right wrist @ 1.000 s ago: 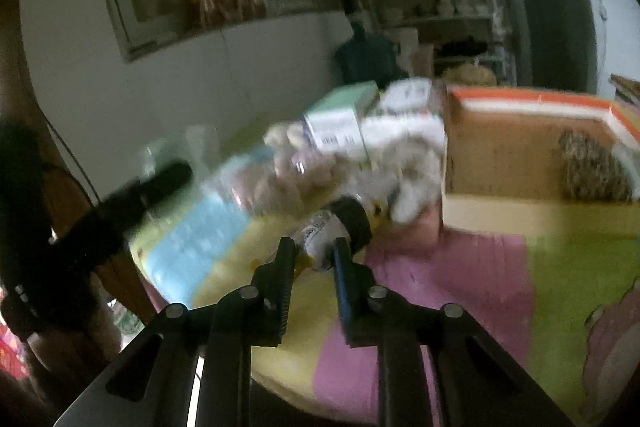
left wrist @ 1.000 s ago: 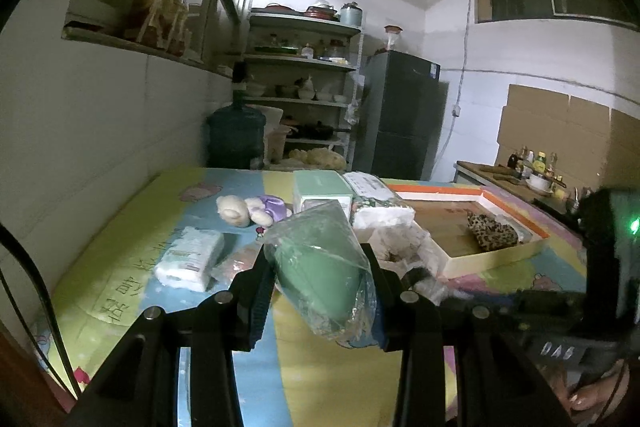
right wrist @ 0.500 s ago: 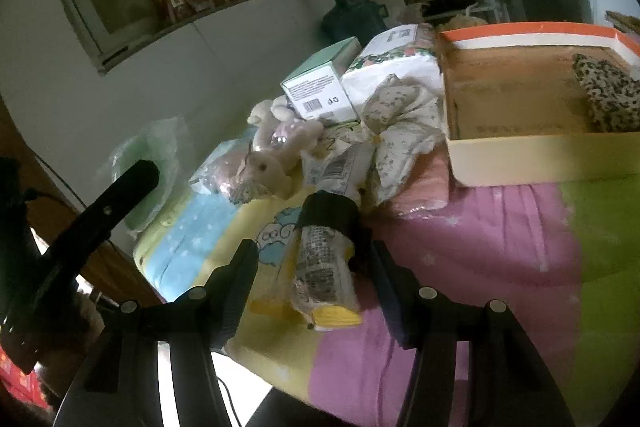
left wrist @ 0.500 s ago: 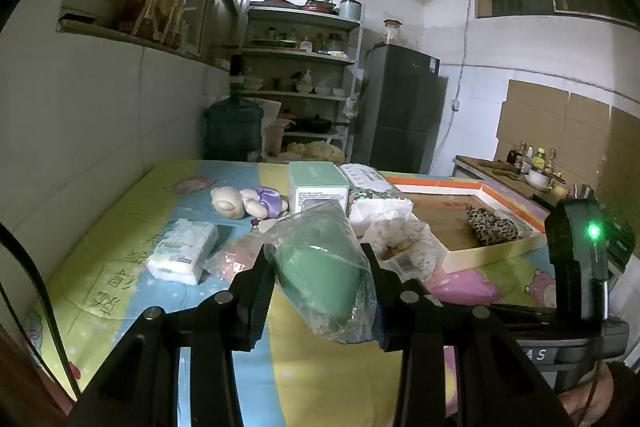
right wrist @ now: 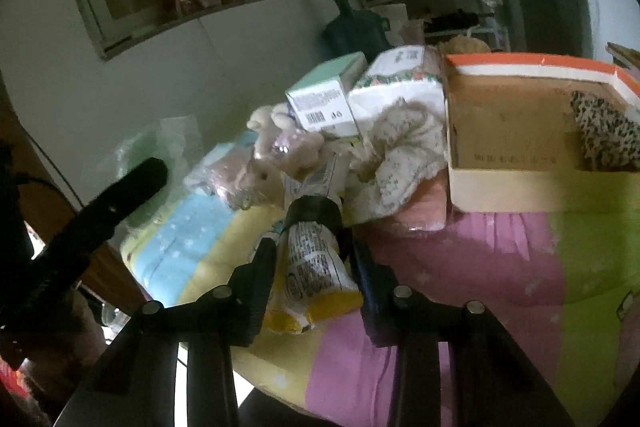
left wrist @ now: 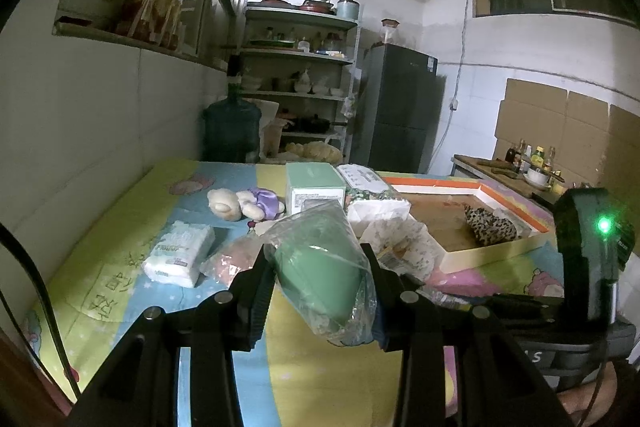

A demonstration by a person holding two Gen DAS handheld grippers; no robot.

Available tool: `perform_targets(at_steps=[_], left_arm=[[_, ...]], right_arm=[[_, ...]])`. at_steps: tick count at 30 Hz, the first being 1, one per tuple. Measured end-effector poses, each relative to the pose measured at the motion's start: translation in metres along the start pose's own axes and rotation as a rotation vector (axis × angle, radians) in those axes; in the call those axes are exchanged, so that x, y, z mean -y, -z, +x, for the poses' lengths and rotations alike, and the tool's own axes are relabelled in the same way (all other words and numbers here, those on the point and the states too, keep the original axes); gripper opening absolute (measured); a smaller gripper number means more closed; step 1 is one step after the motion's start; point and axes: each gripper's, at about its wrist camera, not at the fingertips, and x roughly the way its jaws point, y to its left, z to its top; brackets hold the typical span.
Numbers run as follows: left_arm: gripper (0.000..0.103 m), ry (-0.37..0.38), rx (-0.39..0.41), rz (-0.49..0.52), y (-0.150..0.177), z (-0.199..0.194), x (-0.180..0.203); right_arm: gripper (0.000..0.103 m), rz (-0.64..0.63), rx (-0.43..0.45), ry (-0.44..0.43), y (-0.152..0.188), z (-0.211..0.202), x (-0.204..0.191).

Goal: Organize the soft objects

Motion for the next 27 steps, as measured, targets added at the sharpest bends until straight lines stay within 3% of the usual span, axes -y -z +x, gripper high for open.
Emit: perform_targets(at_steps=[7,17,27], left_arm=[[0.041,0.009,0.005,0.011,-0.003,0.002,0.007],[0.041,0.017,0.001,0.019,-0.005,0.005,0.014],[0.041,0.031,0.005,0.046,-0.012,0.009,0.028]], right_arm=[[0.031,-0.007,0.059,-0.011,-0.009,-0.020,-0.001],[0.030,0.006,0.076,-0.005,-0.008,-0.029,0.009],[0.030,0.006,0.189,-0.019,-0.020,-0.067,0.014]])
